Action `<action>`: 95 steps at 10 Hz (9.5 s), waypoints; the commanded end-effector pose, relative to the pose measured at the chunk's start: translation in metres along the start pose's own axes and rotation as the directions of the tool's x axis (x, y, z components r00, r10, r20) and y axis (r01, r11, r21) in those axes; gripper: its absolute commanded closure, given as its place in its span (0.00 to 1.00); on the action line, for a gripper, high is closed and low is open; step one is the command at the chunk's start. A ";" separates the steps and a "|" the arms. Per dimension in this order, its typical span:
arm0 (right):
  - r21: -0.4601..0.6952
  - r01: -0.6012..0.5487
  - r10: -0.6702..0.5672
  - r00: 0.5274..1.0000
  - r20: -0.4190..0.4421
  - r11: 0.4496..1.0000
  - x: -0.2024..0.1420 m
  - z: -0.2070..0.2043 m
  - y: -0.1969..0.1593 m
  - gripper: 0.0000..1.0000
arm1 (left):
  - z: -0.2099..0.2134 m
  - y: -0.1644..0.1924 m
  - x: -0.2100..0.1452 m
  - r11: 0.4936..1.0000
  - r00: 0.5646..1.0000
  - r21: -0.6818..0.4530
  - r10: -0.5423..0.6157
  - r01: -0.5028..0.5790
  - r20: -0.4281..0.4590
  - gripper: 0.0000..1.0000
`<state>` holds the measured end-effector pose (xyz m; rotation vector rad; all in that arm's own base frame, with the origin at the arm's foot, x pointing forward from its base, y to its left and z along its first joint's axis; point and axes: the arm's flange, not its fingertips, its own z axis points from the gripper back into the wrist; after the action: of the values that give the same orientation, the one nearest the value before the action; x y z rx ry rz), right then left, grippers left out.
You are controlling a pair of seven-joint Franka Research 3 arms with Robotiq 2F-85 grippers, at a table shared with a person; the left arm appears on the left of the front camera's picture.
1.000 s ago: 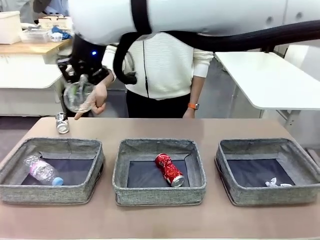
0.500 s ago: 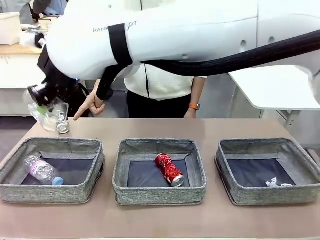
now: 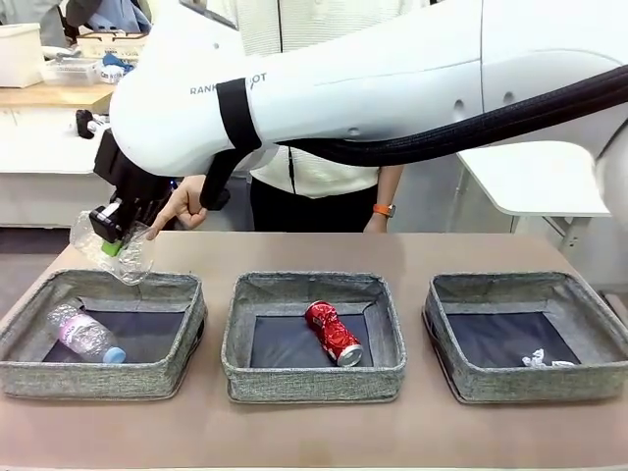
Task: Sort the waste into the appropriate baskets.
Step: Place the picked waste into the Fabric basket indicated by the person, then pick up the waste item pointed out by the person.
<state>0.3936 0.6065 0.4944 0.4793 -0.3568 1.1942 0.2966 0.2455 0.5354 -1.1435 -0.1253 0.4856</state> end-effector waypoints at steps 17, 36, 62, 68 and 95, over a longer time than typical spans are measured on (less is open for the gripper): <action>0.112 0.630 -0.634 0.726 0.265 0.768 -0.110 0.177 0.010 0.00 | 0.002 0.002 -0.005 1.000 1.000 0.010 -0.008 0.009 -0.003 0.00; 0.868 0.492 -0.980 0.131 -0.150 -0.067 -0.583 0.247 -0.044 0.00 | -0.131 -0.005 -0.042 0.958 0.871 -0.216 0.063 -0.190 -0.486 0.00; 0.862 0.498 -0.987 0.070 -0.147 -0.093 -0.606 0.302 -0.140 0.00 | -0.125 -0.003 -0.036 0.951 0.897 -0.248 0.059 -0.184 -0.438 0.00; 0.862 0.498 -0.987 0.070 -0.147 -0.093 -0.606 0.302 -0.140 0.00 | -0.125 -0.003 -0.036 0.951 0.897 -0.248 0.059 -0.184 -0.438 0.00; 0.862 0.498 -0.987 0.070 -0.147 -0.093 -0.606 0.302 -0.140 0.00 | -0.338 -0.009 0.221 0.402 0.799 0.775 -0.562 0.488 -0.212 0.00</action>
<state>0.3186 -0.0770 0.4157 1.6204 0.0648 -0.3040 0.5961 0.0601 0.3612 -0.1167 -0.3352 -0.0545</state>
